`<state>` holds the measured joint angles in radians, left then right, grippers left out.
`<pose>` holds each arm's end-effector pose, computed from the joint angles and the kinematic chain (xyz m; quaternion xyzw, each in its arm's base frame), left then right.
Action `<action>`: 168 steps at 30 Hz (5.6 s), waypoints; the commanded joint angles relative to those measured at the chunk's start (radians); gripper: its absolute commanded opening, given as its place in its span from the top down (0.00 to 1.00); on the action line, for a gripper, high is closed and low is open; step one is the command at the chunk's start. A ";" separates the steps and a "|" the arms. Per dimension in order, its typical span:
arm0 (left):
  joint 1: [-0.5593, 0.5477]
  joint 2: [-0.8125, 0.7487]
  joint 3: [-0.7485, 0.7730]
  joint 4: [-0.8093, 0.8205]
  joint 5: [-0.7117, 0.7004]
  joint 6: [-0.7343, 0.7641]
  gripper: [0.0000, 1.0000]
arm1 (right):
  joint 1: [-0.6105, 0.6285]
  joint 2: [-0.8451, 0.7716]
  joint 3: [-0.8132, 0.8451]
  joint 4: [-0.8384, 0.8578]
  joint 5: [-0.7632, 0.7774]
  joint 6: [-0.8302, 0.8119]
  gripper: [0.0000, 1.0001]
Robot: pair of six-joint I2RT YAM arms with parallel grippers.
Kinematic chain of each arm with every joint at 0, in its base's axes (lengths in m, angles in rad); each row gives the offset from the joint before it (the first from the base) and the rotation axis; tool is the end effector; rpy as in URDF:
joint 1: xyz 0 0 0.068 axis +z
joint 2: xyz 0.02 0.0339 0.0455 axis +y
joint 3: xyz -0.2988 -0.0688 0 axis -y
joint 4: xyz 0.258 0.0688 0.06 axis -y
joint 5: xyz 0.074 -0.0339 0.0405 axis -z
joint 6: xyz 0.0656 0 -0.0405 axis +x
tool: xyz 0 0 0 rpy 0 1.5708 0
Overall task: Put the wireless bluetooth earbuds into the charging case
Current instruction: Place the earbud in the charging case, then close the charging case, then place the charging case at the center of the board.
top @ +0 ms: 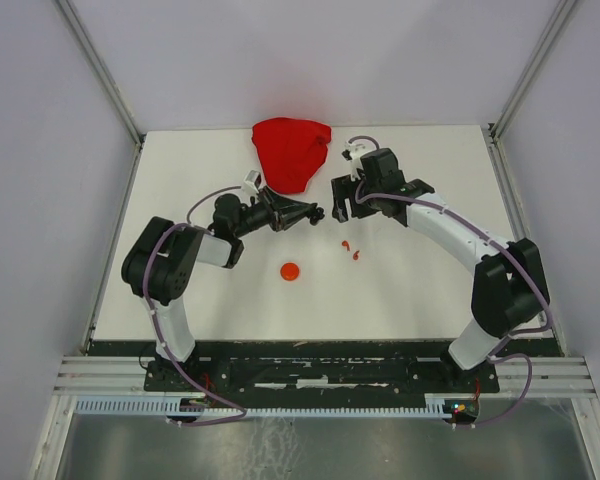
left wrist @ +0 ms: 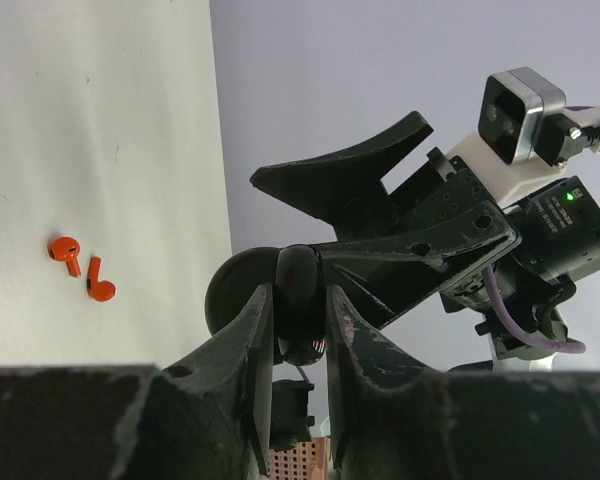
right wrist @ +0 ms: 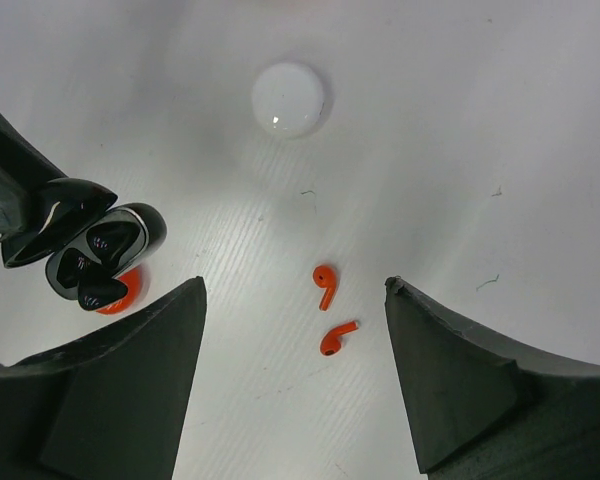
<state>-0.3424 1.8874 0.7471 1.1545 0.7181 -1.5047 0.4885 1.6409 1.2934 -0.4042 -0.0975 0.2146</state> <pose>0.3610 -0.1745 0.1898 -0.1517 0.6868 -0.6806 0.2052 0.3552 0.1960 0.2850 -0.1443 0.9050 0.1789 0.3580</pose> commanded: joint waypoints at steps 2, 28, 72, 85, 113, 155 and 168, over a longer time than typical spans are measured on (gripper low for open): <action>-0.016 -0.020 0.045 0.025 0.030 0.064 0.97 | -0.003 0.021 0.015 0.043 -0.050 0.007 0.20; -0.034 0.025 0.111 -0.037 -0.011 0.075 0.97 | 0.019 0.017 0.015 0.056 -0.119 0.016 0.21; -0.157 -0.048 -0.042 0.067 -0.576 -0.383 0.97 | 0.222 0.000 -0.526 1.173 0.256 -0.189 0.01; -0.161 -0.045 -0.086 0.141 -0.535 -0.423 0.97 | 0.235 0.069 -0.464 1.151 0.387 -0.252 0.01; -0.156 0.029 -0.196 0.252 -0.485 -0.421 0.97 | 0.227 0.013 -0.508 1.199 0.606 -0.418 0.01; -0.058 0.052 -0.033 -0.307 -0.459 0.290 0.97 | 0.075 -0.188 -0.286 0.400 0.340 -0.006 0.01; -0.056 0.046 -0.014 -0.369 -0.468 0.325 0.75 | 0.075 -0.172 -0.277 0.389 0.310 -0.001 0.01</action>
<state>-0.4023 1.9377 0.7006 0.7895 0.2699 -1.2400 0.5671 1.4647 0.9741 -0.0246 0.2291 0.2043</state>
